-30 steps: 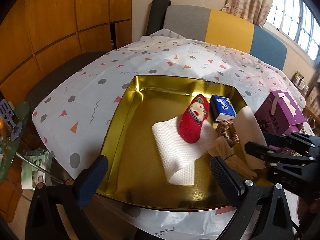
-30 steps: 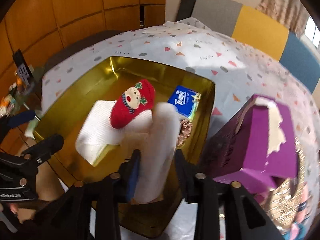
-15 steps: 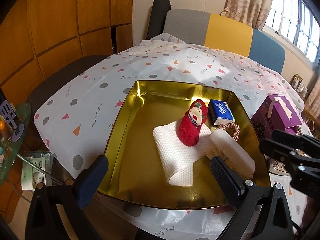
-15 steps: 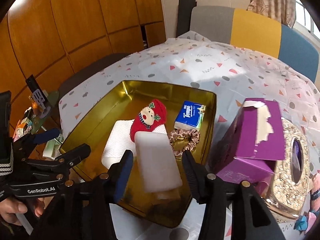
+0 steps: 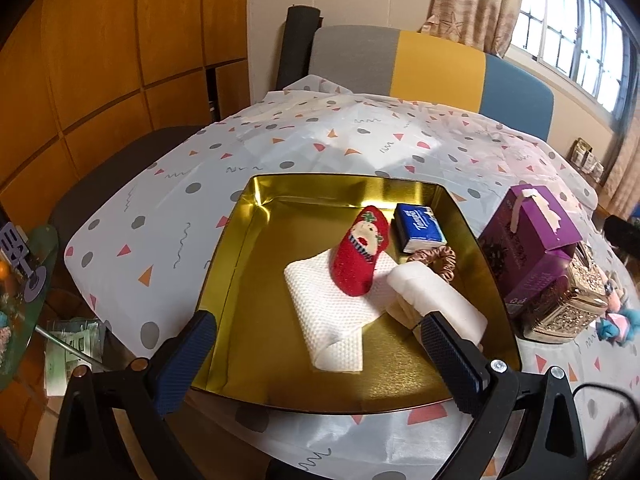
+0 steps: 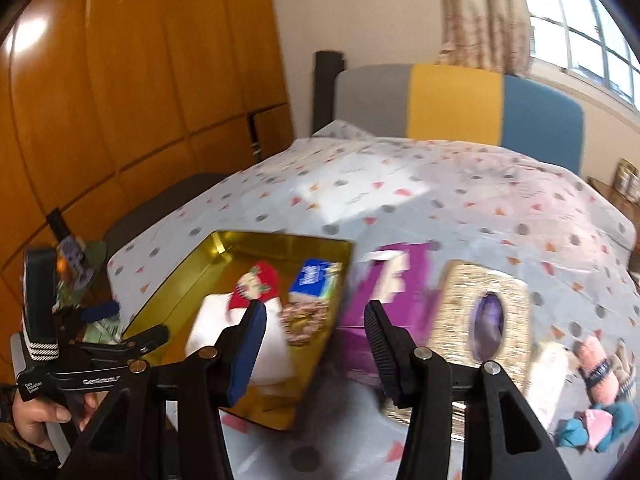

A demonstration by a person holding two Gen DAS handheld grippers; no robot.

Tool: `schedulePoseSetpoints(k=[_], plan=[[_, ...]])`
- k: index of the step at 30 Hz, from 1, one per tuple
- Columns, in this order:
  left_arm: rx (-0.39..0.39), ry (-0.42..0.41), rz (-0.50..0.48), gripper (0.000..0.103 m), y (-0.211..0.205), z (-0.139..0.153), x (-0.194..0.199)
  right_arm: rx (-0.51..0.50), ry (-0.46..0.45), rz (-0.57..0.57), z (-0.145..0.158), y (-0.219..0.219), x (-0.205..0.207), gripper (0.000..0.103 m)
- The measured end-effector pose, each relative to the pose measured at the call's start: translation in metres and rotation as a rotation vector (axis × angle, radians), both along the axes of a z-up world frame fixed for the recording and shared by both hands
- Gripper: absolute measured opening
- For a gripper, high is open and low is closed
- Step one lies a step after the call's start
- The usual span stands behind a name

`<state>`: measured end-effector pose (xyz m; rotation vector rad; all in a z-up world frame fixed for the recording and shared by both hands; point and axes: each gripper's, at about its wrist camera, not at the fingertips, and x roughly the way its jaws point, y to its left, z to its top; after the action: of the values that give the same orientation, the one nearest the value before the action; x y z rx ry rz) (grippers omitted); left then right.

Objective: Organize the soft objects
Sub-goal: 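Move both tools back to the remaining soft items, then grasp the white packet with the left gripper while the right grasps the blue plush toy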

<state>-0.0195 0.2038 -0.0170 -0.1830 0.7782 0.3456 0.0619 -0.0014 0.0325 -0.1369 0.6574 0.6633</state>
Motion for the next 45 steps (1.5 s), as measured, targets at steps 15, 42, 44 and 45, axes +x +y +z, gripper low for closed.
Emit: schedulePoseSetpoints(k=[15,42,44,45], plan=[[0.027,-0.096,-0.187,0.103,-0.040,0.034,0.004,0.036,0.002,-0.478,-0.007,-0.165,0.042,0.052],[0.027,0.126,-0.891,0.080,-0.357,0.054,0.167,0.514,0.204,-1.195,-0.066,-0.382,0.038,0.052],[0.014,0.158,-0.899,0.079,-0.376,0.040,0.181,0.542,0.210,-1.193,-0.067,-0.385,0.037,0.052],[0.015,0.176,-0.902,0.079,-0.382,0.032,0.188,0.552,0.214,-1.191,-0.068,-0.386,0.038,0.055]])
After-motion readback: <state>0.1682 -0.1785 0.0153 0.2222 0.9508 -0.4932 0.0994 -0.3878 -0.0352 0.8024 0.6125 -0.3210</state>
